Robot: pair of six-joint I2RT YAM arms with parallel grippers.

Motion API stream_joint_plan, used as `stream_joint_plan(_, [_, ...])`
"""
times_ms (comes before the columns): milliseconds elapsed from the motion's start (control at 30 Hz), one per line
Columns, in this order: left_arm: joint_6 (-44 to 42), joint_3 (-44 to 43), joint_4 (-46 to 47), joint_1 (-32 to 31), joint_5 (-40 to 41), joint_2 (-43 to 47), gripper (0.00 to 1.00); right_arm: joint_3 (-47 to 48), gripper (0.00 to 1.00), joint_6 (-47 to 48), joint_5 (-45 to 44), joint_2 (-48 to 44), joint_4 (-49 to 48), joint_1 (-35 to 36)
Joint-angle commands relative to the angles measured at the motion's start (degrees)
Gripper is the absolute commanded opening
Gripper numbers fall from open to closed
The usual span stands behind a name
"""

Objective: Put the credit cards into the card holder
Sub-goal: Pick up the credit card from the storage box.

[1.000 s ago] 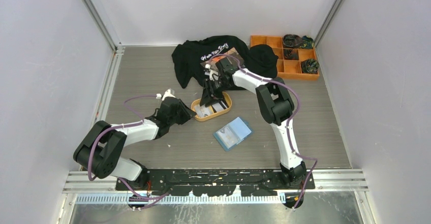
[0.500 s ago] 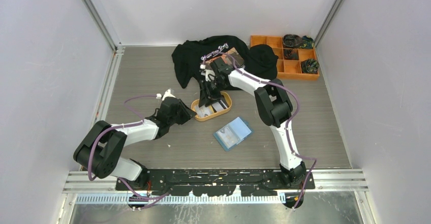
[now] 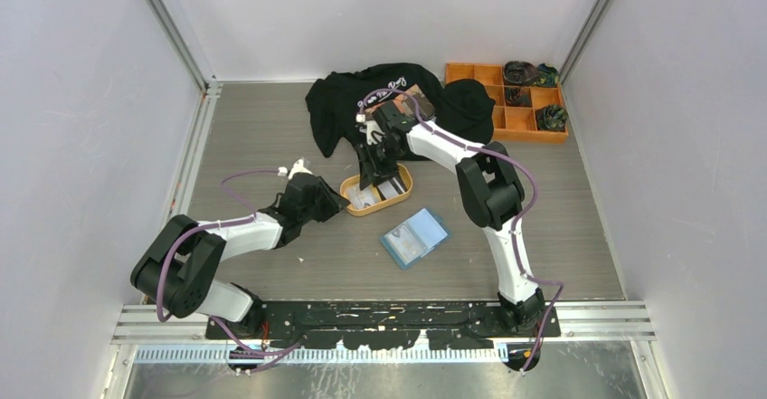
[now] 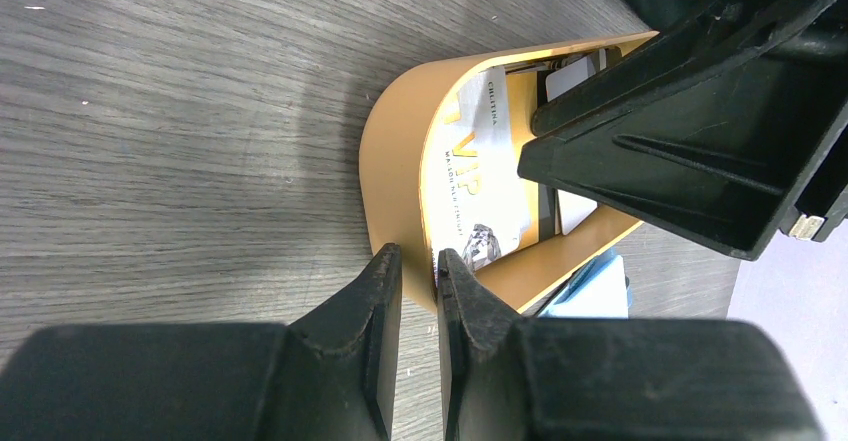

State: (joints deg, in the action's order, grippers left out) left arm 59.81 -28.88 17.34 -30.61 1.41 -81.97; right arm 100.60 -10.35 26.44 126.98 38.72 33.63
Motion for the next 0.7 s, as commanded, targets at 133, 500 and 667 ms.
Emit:
stream_joint_plan(133, [-0.3,0.9,2.6,0.1,-1.1,0.0,0.19,-1.5,0.51,-4.0,6.0,1.1,-1.8,-0.9])
stream_joint_plan(500, [-0.4,1.0,3.2,0.3,-1.2,0.0,0.19,-4.1,0.48,-14.8,17.9,2.5,-9.6,-2.9])
stream_joint_plan(667, [-0.5,0.9,3.2,0.2,-1.1,-0.1,0.19,-5.9,0.46,-19.0,22.5,0.8,-14.6,-4.6])
